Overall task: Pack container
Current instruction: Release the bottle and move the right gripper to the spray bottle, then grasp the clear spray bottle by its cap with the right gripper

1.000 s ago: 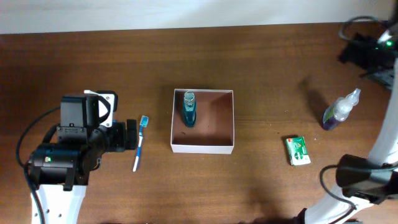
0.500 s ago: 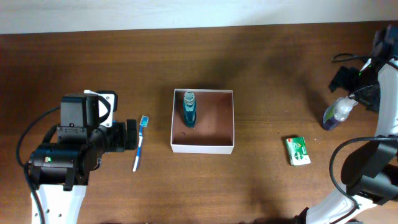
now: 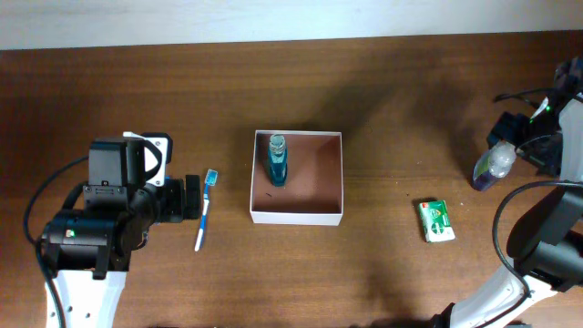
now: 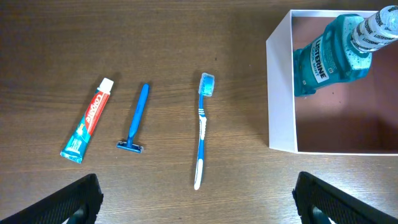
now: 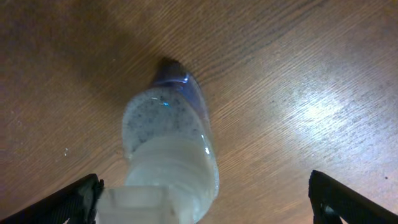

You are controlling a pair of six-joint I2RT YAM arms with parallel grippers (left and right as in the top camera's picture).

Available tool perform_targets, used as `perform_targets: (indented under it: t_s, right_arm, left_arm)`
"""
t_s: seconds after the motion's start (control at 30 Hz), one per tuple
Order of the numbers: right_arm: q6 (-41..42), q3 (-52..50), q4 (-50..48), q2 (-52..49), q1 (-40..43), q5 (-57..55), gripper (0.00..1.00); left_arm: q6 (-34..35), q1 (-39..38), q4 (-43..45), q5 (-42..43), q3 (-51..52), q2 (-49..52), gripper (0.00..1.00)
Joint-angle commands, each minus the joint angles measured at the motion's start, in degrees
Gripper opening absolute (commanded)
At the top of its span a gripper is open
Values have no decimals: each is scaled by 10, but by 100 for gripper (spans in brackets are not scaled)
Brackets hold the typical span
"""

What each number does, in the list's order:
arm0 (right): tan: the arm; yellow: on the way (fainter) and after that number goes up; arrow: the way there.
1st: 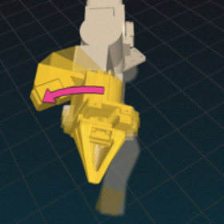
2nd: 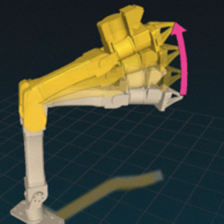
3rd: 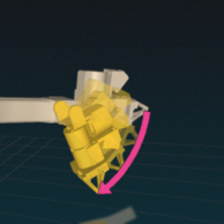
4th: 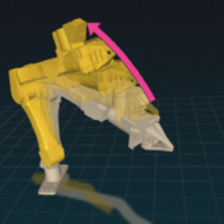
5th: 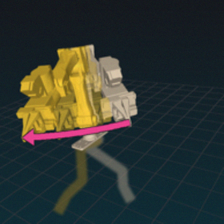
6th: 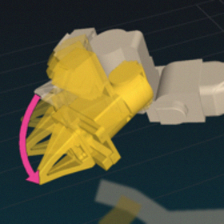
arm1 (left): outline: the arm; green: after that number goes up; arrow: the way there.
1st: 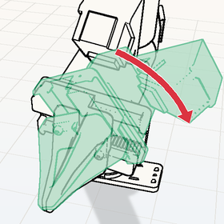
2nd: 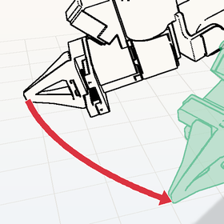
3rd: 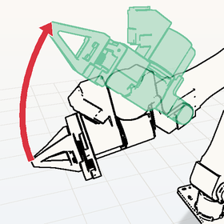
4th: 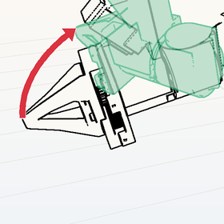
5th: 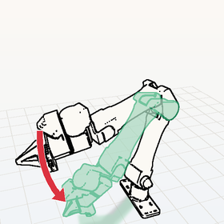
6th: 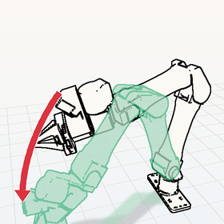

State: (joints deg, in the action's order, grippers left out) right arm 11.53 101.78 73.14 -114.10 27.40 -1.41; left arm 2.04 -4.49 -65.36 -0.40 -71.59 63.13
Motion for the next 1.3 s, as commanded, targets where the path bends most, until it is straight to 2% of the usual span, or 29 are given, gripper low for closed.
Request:
perform_targets:
  t_s: [0.0,0.83,0.97,1.13,1.27]
  right_arm:
    - [-6,-4,-3,-5,-2,11,99]
    - [-21,-11,-24,-37,-23,23,100]
    - [-21,-11,-23,-37,-23,23,88]
    - [-21,-11,-23,-37,-23,24,65]
    - [-21,-11,-23,-37,-23,24,57]
  left_arm:
    - [5,0,-1,4,-8,-1,99]
    - [5,0,-1,5,-8,-1,99]
    - [5,0,-1,4,-8,-1,99]
    - [5,0,-1,4,-8,-1,99]
    - [5,0,-1,4,-8,-1,99]
